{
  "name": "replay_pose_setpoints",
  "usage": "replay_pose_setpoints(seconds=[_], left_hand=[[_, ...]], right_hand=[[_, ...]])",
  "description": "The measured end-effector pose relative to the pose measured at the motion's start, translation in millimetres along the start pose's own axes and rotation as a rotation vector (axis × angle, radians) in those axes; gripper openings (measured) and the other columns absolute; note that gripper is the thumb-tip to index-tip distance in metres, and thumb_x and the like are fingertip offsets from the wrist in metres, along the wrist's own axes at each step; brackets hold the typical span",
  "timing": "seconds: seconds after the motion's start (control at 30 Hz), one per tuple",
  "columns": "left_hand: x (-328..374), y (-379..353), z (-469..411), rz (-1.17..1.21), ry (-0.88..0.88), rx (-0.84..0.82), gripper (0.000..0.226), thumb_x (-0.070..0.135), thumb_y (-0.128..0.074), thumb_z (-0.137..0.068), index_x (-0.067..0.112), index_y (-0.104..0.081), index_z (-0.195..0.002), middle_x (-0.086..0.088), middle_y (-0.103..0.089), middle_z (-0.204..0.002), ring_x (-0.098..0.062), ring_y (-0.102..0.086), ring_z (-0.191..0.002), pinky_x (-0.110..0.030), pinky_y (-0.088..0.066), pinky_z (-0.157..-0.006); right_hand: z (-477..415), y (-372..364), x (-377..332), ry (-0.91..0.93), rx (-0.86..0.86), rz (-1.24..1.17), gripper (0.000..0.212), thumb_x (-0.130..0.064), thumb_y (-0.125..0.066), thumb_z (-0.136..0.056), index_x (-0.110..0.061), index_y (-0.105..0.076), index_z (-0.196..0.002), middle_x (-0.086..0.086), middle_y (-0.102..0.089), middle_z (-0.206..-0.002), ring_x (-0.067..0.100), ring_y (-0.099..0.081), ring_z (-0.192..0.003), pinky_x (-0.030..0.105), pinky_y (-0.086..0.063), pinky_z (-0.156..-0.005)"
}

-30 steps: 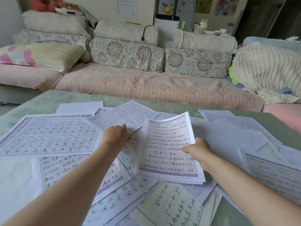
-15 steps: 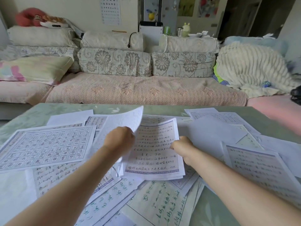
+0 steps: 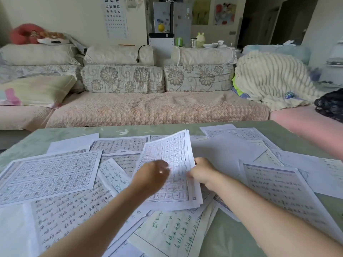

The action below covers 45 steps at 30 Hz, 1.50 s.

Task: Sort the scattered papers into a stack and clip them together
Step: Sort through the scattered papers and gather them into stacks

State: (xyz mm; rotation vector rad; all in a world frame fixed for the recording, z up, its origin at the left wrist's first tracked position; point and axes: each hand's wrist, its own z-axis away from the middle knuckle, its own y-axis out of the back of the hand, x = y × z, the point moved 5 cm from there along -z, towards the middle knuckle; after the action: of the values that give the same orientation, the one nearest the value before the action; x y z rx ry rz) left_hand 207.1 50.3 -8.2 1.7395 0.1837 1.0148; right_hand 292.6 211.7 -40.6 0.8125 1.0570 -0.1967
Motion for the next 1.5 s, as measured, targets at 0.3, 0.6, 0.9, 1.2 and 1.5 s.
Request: replay_pose_setpoints(seconds=[0.3,0.6,0.9,1.2,1.5], left_hand=[[-68.3,55.1,-6.7,0.747,0.445,0.311,0.073,0.041,-0.073,-0.083,0.01,-0.041,-0.14,-0.012,-0.055,-0.13,-0.032,-0.054,-0.121,-0.041,-0.047,-0.093],[-13.9,92.2,11.4,0.964,-0.016,0.526,0.025,0.007,-0.066,-0.088,0.021,-0.061,-0.109,0.01,-0.073,-0.095,-0.004,-0.071,-0.086,-0.02,-0.057,-0.071],[-14.5,72.2,30.8,0.862,-0.021,0.518,0.036,0.014,-0.07,-0.087,0.019,-0.052,-0.118,0.007,-0.069,-0.106,0.004,-0.066,-0.09,-0.013,-0.051,-0.071],[-6.8,65.6,29.2,0.763,-0.005,0.584,0.026,0.011,-0.059,-0.093,0.022,-0.052,-0.115,0.013,-0.065,-0.105,0.003,-0.061,-0.097,-0.016,-0.045,-0.077],[17.8,43.9,13.0,0.604,0.156,0.335,0.008,0.012,-0.051,-0.09,0.015,-0.05,-0.098,-0.002,-0.06,-0.09,-0.017,-0.055,-0.074,-0.03,-0.043,-0.058]], right_hand=[[21.6,21.3,-33.2,0.313,-0.017,-0.126,0.036,-0.001,-0.058,-0.09,-0.021,-0.063,-0.118,-0.009,-0.069,-0.111,0.012,-0.063,-0.106,0.029,-0.05,-0.09],[41.0,29.6,-69.2,0.466,0.191,-0.223,0.034,0.002,-0.055,-0.086,-0.02,-0.056,-0.112,-0.005,-0.069,-0.101,0.014,-0.065,-0.091,0.021,-0.049,-0.067],[50.3,30.8,-58.4,0.427,0.195,-0.188,0.042,-0.006,-0.059,-0.088,-0.024,-0.044,-0.123,-0.013,-0.064,-0.108,0.011,-0.062,-0.098,0.02,-0.045,-0.073],[58.3,36.3,-58.5,0.455,0.248,-0.197,0.033,0.004,-0.045,-0.09,-0.02,-0.048,-0.113,-0.016,-0.062,-0.1,0.004,-0.06,-0.083,0.008,-0.044,-0.057],[57.5,70.8,-35.9,0.277,0.194,-0.118,0.03,-0.001,-0.038,-0.091,-0.015,-0.047,-0.116,0.0,-0.059,-0.1,0.012,-0.052,-0.076,0.025,-0.039,-0.056]])
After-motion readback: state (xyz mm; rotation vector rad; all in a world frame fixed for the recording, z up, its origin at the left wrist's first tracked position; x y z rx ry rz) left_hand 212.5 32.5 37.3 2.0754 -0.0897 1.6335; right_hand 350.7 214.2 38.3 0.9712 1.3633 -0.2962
